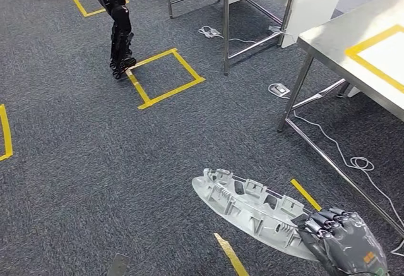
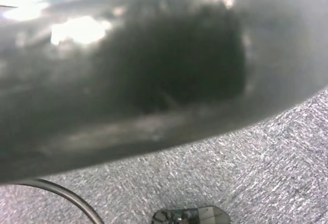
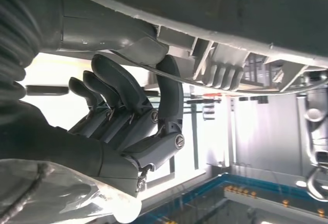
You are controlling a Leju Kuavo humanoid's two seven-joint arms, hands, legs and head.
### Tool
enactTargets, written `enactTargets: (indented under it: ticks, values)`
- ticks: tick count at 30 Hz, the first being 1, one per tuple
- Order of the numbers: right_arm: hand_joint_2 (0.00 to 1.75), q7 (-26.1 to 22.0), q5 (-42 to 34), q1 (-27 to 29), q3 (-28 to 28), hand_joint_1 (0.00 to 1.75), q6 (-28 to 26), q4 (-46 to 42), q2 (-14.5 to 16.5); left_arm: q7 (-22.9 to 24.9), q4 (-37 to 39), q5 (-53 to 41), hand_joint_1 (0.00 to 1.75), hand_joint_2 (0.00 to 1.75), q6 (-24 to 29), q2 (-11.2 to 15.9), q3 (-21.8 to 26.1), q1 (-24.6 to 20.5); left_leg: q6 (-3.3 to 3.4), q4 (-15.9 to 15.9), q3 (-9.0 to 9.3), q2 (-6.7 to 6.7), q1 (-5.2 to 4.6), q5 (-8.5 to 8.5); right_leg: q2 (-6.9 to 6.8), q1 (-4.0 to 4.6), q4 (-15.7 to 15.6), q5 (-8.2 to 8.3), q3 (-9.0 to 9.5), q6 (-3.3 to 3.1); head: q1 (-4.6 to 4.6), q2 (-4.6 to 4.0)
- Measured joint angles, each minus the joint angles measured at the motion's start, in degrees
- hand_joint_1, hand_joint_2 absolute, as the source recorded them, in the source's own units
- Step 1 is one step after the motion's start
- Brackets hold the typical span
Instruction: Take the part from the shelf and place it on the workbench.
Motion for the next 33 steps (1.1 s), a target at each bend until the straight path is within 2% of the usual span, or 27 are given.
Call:
enactTargets:
  ticks: [2,4,5,6,7,8,9,10,11,12,13,15,16,17,18,19,20,21,22,23,24,25,27,28,30,31,33]
  values:
    - [1.75,0.01,0.0,0.02,0.0,1.75,0.0,0.01,0.0,-0.01,0.0,0.01,0.0,0.0,0.0,0.02,0.0,-0.08,-0.59,2.2,-0.75,-1.46,0.31,-1.77,0.85,-0.12,-0.05,0.14,-0.03,-0.78,-0.1,0.0]
    - [1.75,0.01,0.01,0.0,-0.01,1.75,0.0,0.01,0.0,-0.01,0.0,-0.02,0.0,0.0,0.01,0.02,-0.01,-0.07,-0.95,8.92,-3.59,-3.52,0.49,-5.5,1.7,-0.13,-0.1,0.22,-0.03,-1.28,-0.26,-0.01]
    - [1.75,0.01,0.01,0.01,-0.01,1.75,0.0,0.01,0.0,-0.01,0.0,-0.02,0.0,0.0,0.01,0.02,-0.01,0.0,-0.97,13.07,-5.45,-3.92,0.5,-7.26,2.21,-0.07,-0.09,0.23,-0.05,-1.4,-0.29,-0.01]
    - [1.75,0.01,0.02,0.03,-0.01,1.75,0.0,0.01,0.0,0.0,0.0,-0.02,0.0,0.0,0.01,0.01,-0.01,0.08,-0.91,16.15,-6.88,-4.06,0.5,-8.19,2.77,0.01,-0.08,0.24,-0.05,-1.45,-0.3,0.0]
    - [1.75,0.01,0.02,0.04,-0.01,1.75,0.0,0.01,0.0,0.0,0.0,-0.02,0.0,0.0,0.01,0.01,0.0,0.16,-0.75,17.28,-7.49,-4.13,0.49,-7.93,3.41,0.09,-0.06,0.26,-0.02,-1.48,-0.3,-0.01]
    - [1.75,0.01,0.02,0.07,0.0,1.75,0.0,0.01,0.0,0.0,0.0,-0.02,0.0,0.0,0.01,0.0,-0.01,0.2,-0.49,16.05,-7.05,-4.3,0.47,-6.5,4.08,0.17,-0.05,0.27,0.03,-1.48,-0.3,-0.01]
    - [1.75,0.01,0.02,0.08,0.01,1.75,0.0,0.01,0.0,0.0,0.0,-0.02,0.0,0.0,0.01,0.01,0.0,0.2,-0.14,12.77,-5.68,-4.78,0.43,-4.26,4.72,0.22,-0.04,0.28,0.11,-1.48,-0.3,-0.01]
    - [1.75,0.01,0.03,0.09,0.01,1.75,-0.01,0.01,0.01,0.0,0.0,-0.02,0.0,0.0,0.01,0.05,0.01,0.2,0.28,8.56,-3.93,-5.89,0.39,-1.99,5.3,0.22,-0.04,0.29,0.14,-1.46,-0.29,-0.01]
    - [1.75,0.03,0.07,0.09,0.02,1.75,-0.02,0.01,0.01,0.0,0.01,-0.03,0.0,0.0,0.01,0.11,0.01,0.21,0.64,4.78,-2.34,-7.03,0.39,-0.41,5.89,0.28,0.04,0.3,0.08,-1.35,-0.27,-0.01]
    - [1.75,0.05,0.13,0.12,0.02,1.75,-0.06,0.01,0.02,0.01,0.01,-0.04,0.0,0.0,0.01,0.17,0.01,0.2,0.83,2.24,-1.28,-7.95,0.35,0.38,6.42,0.25,0.1,0.37,-0.11,-1.14,-0.28,-0.01]
    - [1.75,0.08,0.22,0.19,0.02,1.75,-0.1,0.01,0.02,0.01,0.02,-0.06,0.0,0.0,0.01,0.2,0.01,0.18,0.91,1.0,-0.83,-8.46,0.32,0.49,6.94,0.17,0.13,0.47,-0.36,-0.84,-0.27,-0.01]
    - [1.75,0.15,0.37,0.45,0.02,1.75,-0.18,0.01,0.01,0.02,0.02,-0.1,0.0,0.0,0.02,0.13,0.02,0.1,0.97,0.41,-0.69,-7.71,0.33,0.47,7.88,0.02,-0.01,0.7,-0.92,-0.08,-0.28,-0.01]
    - [1.75,0.19,0.41,0.63,0.02,1.75,-0.19,0.01,-0.01,0.02,0.02,-0.12,0.0,0.0,0.03,0.1,0.04,0.06,1.18,0.04,-0.6,-7.17,0.42,0.66,7.55,0.04,0.21,0.5,-1.27,0.22,-0.2,-0.01]
    - [1.75,0.2,0.43,0.69,0.0,1.75,-0.2,0.01,-0.02,0.02,0.02,-0.13,0.0,0.0,0.05,0.08,0.07,0.03,1.45,-0.34,-0.51,-6.58,0.53,0.88,6.58,0.13,1.26,-0.26,-1.95,0.45,-0.09,0.0]
    - [1.75,0.21,0.43,0.7,-0.02,1.75,-0.22,0.01,-0.03,0.02,0.02,-0.17,0.0,0.0,0.06,0.03,0.09,0.02,1.7,-0.68,-0.46,-5.95,0.62,1.08,5.19,0.21,3.54,-1.65,-3.16,0.62,0.03,-0.01]
    - [1.75,0.2,0.44,0.72,-0.02,1.75,-0.23,0.01,-0.02,0.02,0.02,-0.22,0.0,0.0,0.07,0.0,0.11,0.04,1.86,-0.76,-0.47,-5.34,0.54,1.14,3.63,0.25,7.02,-3.53,-4.77,0.74,0.14,0.0]
    - [1.75,0.19,0.44,0.68,-0.02,1.75,-0.24,0.01,-0.01,0.02,0.02,-0.26,0.0,0.0,0.06,-0.07,0.14,0.1,1.95,-0.78,-0.53,-4.71,0.46,1.15,2.67,0.24,11.1,-5.43,-6.65,0.9,0.19,0.0]
    - [1.75,0.19,0.44,0.72,-0.01,1.75,-0.24,0.01,-0.01,0.02,0.02,-0.29,0.0,0.0,0.05,-0.12,0.17,0.16,1.95,-0.76,-0.56,-4.04,0.39,1.12,2.22,0.18,14.53,-6.72,-8.22,1.06,0.19,0.0]
    - [1.75,0.18,0.44,0.78,0.01,1.75,-0.24,0.02,0.0,0.02,0.02,-0.3,0.0,0.0,0.05,-0.14,0.21,0.19,1.94,-0.75,-0.57,-3.41,0.34,1.08,2.02,0.12,16.28,-7.02,-8.96,1.21,0.17,0.0]
    - [1.75,0.19,0.44,0.83,0.02,1.75,-0.24,0.02,0.0,0.02,0.02,-0.3,0.0,0.0,0.05,-0.15,0.24,0.17,1.89,-0.74,-0.55,-2.81,0.34,1.03,1.84,0.06,15.63,-6.16,-8.51,1.34,0.18,-0.01]
    - [1.75,0.18,0.44,0.86,0.02,1.75,-0.23,0.02,-0.01,0.02,0.02,-0.31,0.0,0.0,0.05,-0.19,0.26,0.14,1.78,-0.72,-0.47,-2.27,0.36,0.94,1.45,0.0,12.58,-4.39,-6.8,1.42,0.19,-0.01]
    - [1.75,0.18,0.44,0.87,0.02,1.75,-0.23,0.01,-0.01,0.02,0.02,-0.31,0.0,0.0,0.05,-0.22,0.28,0.1,1.59,-0.67,-0.34,-1.78,0.31,0.81,0.51,-0.03,8.15,-2.52,-4.37,1.49,0.2,0.0]
    - [1.75,0.18,0.45,0.79,0.01,1.75,-0.25,0.01,-0.01,0.02,0.02,-0.31,0.0,0.0,0.06,-0.28,0.32,0.06,1.04,-0.39,-0.17,-0.95,0.0,0.48,-0.99,0.15,1.21,-0.33,-0.37,0.99,0.15,-0.01]
    - [1.75,0.2,0.48,0.78,0.01,1.75,-0.27,0.01,0.0,0.02,0.02,-0.31,0.0,0.0,0.07,-0.27,0.36,0.05,0.8,-0.26,-0.12,-0.58,-0.16,0.37,-1.28,0.27,-0.12,-0.17,0.39,0.59,0.11,-0.01]
    - [1.75,0.23,0.55,0.83,0.01,1.75,-0.31,0.01,0.0,0.02,0.02,-0.3,0.0,0.0,0.09,-0.25,0.43,0.0,0.39,-0.15,-0.01,0.17,-0.19,0.26,-0.38,0.4,-0.17,-0.16,0.33,-0.34,0.04,-0.01]
    - [1.75,0.26,0.57,0.88,0.01,1.75,-0.31,0.01,0.0,0.01,0.02,-0.3,0.0,0.0,0.09,-0.24,0.45,-0.05,0.1,0.09,0.02,0.04,-0.07,-0.05,0.04,0.36,-0.2,-0.07,0.31,-0.69,0.06,-0.01]
    - [1.75,0.28,0.61,0.83,-0.01,1.75,-0.31,0.01,0.0,-0.03,0.02,-0.31,0.0,0.0,0.11,-0.22,0.48,-0.12,-0.54,3.06,-1.04,-1.67,0.2,-2.26,0.88,0.18,-0.33,0.11,0.35,-1.41,-0.1,-0.01]
